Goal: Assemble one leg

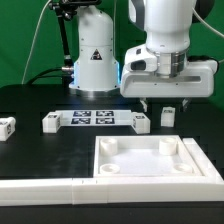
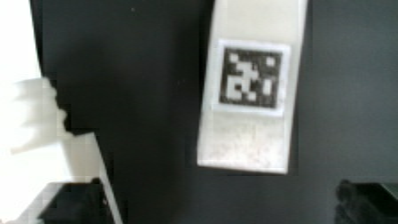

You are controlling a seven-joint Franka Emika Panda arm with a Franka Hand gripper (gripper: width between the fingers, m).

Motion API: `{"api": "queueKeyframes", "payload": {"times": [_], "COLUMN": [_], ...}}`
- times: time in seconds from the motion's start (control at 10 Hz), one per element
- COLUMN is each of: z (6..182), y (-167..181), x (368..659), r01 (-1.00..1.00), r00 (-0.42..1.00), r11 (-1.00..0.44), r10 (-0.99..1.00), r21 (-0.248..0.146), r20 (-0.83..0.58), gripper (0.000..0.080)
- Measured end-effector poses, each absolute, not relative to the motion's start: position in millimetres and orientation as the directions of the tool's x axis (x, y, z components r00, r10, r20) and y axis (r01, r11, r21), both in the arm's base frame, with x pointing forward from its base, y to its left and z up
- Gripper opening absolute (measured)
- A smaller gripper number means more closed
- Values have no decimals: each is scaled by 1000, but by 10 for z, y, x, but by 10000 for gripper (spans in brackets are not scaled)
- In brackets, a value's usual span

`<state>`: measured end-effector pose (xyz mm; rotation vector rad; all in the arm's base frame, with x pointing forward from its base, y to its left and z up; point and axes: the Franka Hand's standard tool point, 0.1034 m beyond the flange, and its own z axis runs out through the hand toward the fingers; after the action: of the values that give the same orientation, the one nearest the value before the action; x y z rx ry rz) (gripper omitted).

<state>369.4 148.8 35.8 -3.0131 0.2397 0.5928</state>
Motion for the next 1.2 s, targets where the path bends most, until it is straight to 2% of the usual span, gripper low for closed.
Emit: {"api": "queueKeyframes", "payload": {"times": [0.2,0.5,0.7,1.2], "z": [379,380,308,165], "y": [1529,1520,1506,1565], "x": [3706,3660,3621,3540], "r01": [-151,-139,-128,-118], "r00": [849,676,553,545], "r11": [-988,-990,-992,-993], "r10": [-119,-96,-79,-73], "r21": [-20,2,9,10], "r20": [-515,-730,-829,-835], "gripper": [649,649,649,649]}}
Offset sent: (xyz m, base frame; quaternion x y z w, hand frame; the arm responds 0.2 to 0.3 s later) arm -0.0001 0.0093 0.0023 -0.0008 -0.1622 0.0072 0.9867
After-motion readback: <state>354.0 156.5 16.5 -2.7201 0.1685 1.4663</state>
